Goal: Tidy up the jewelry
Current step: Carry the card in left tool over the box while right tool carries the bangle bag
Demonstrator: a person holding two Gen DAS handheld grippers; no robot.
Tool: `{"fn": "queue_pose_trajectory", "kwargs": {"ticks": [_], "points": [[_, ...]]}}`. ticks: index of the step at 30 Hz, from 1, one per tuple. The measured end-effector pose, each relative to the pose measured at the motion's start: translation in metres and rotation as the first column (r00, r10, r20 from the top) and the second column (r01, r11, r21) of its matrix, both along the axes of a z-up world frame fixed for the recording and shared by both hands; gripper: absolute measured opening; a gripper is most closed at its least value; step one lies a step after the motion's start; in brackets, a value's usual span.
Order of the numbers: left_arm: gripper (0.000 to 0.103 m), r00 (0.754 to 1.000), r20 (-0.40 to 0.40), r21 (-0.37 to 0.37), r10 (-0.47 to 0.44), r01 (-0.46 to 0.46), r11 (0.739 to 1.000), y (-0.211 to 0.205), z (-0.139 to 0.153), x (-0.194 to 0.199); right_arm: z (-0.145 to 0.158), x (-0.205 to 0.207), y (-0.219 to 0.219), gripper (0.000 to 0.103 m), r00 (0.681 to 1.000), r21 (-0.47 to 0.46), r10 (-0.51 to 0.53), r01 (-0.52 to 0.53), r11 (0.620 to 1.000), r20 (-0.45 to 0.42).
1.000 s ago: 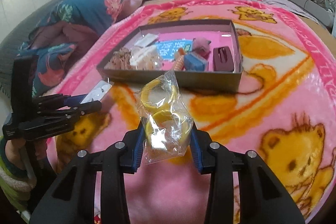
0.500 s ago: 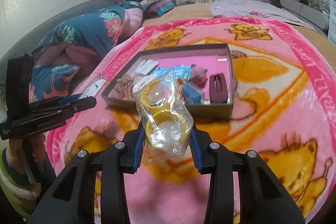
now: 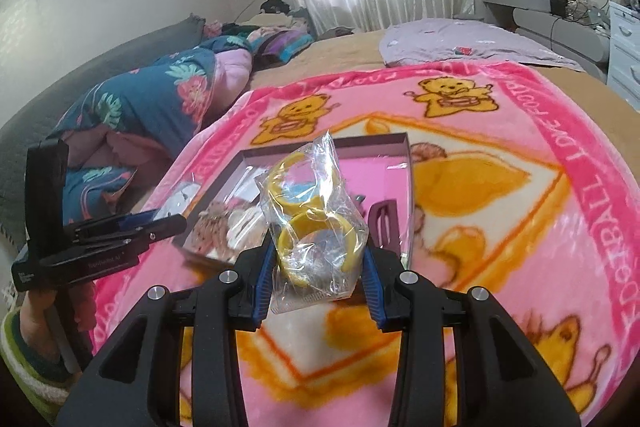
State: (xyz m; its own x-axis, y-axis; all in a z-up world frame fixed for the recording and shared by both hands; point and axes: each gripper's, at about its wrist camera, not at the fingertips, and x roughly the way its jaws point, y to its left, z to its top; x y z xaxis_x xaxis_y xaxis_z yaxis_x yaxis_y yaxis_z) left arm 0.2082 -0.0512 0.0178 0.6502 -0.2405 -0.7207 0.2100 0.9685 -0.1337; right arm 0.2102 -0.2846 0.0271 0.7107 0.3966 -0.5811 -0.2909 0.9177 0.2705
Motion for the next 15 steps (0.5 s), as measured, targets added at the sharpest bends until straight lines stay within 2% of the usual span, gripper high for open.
{"fn": "queue_pose_trajectory", "kwargs": {"ticks": [10, 15], "points": [[0.032, 1.0, -0.008, 0.006, -0.023, 0.023, 1.0, -0.016, -0.009, 0.025, 0.005, 0.033, -0.005, 0.037, 0.999, -0.006, -0.045, 0.045, 0.999, 0.008], [0.032, 0.999, -0.015, 0.009, -0.038, 0.039, 0.999, -0.024, -0.019, 0.034, -0.002, 0.052, -0.006, 0.037, 0.997, -0.025, -0.07, 0.07, 0.997, -0.01]]}}
